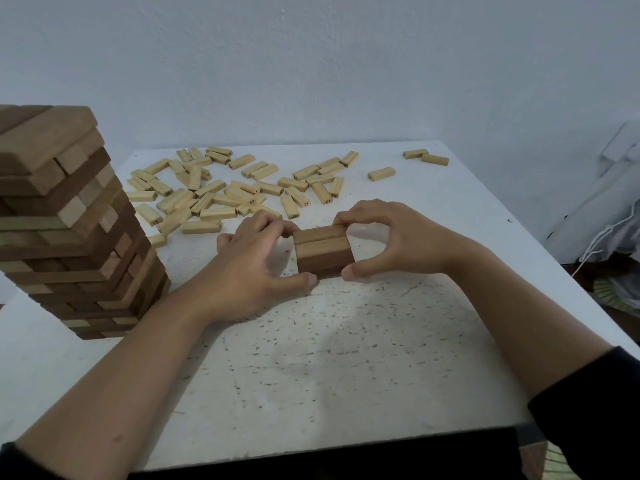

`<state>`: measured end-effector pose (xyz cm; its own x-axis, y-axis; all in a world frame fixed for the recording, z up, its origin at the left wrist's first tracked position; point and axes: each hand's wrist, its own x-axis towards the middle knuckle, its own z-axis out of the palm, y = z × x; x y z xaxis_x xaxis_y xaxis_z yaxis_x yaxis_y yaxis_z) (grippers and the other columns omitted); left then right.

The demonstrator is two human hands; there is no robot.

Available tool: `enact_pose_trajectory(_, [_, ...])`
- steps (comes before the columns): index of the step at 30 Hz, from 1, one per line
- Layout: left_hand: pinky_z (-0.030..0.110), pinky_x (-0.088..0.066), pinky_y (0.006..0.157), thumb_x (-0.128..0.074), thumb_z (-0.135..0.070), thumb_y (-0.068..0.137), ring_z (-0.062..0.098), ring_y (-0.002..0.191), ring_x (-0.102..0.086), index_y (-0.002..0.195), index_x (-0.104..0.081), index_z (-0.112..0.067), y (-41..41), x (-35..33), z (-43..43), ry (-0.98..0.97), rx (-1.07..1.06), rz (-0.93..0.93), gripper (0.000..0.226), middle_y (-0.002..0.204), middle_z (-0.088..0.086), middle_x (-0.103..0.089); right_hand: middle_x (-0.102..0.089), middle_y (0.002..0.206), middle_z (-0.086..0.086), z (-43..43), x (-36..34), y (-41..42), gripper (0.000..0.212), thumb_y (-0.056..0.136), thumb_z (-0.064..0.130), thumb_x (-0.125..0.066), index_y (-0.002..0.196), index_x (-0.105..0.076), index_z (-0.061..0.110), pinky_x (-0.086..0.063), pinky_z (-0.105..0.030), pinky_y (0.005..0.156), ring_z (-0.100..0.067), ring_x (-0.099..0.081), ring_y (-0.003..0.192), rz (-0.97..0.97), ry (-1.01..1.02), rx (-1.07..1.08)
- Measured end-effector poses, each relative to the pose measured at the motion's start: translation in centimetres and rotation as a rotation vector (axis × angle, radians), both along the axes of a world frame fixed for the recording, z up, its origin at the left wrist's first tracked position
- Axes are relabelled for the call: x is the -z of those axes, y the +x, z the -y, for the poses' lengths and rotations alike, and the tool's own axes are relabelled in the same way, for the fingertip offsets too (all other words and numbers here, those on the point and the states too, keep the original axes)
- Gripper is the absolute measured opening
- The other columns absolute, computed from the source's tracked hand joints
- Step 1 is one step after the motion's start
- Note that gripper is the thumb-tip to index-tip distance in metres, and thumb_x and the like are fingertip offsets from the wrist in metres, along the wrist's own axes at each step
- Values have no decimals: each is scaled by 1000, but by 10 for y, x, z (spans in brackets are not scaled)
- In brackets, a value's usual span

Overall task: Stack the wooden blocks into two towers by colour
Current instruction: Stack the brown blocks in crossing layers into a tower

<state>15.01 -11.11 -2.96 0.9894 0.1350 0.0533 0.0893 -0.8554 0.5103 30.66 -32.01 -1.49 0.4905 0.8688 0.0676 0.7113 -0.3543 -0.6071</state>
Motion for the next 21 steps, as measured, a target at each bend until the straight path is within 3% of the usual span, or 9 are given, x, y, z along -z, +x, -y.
enact_pose_trajectory(2, [22,-35,86,-51,-86,64,2,109,-42,135,-44,-40,-2,-4,0,-94,-12,63,84,115,-34,-35,-66,114,18,1,-4,-3,53,72,48,-84,120,-67,33,-46,-35,101,-5,-57,115,-28,110,0])
enact_pose_trajectory(5, [8,-37,74,-56,-79,68,-1,98,-46,128,-49,-41,-6,-11,2,-208,-17,172,71,110,-30,-41,-70,111,10,1,-8,-7,53,71,47,-81,118,-71,26,-50,-47,103,-13,-62,114,-101,254,-4])
enact_pose_trajectory(11, [7,-43,71,-61,-72,67,-4,86,-52,119,-52,-47,-12,-37,13,-415,-48,291,58,104,-30,-50,-72,109,1,2,-24,-16,53,70,36,-82,117,-72,14,-50,-52,101,-24,-65,110,-227,487,-9])
enact_pose_trajectory(15, [17,-50,76,-67,-68,67,10,93,-60,123,-59,-38,-13,-55,19,-571,-53,343,64,106,-12,-62,-72,104,-1,2,-45,-24,41,75,34,-77,110,-74,13,-50,-51,96,-27,-65,105,-255,570,-35])
enact_pose_trajectory(19, [12,-45,68,-67,-67,65,2,74,-55,117,-64,-38,-17,-78,30,-689,-64,407,60,77,-16,-59,-68,98,-9,1,-67,-29,44,76,32,-74,106,-70,0,-48,-46,87,-30,-63,98,-306,619,-72])
enact_pose_trajectory(21, [16,-44,73,-67,-66,65,1,68,-53,116,-66,-35,-19,-90,35,-728,-61,435,60,72,-19,-58,-65,97,-15,0,-79,-32,43,77,31,-72,104,-70,-2,-48,-52,88,-38,-62,99,-313,651,-88])
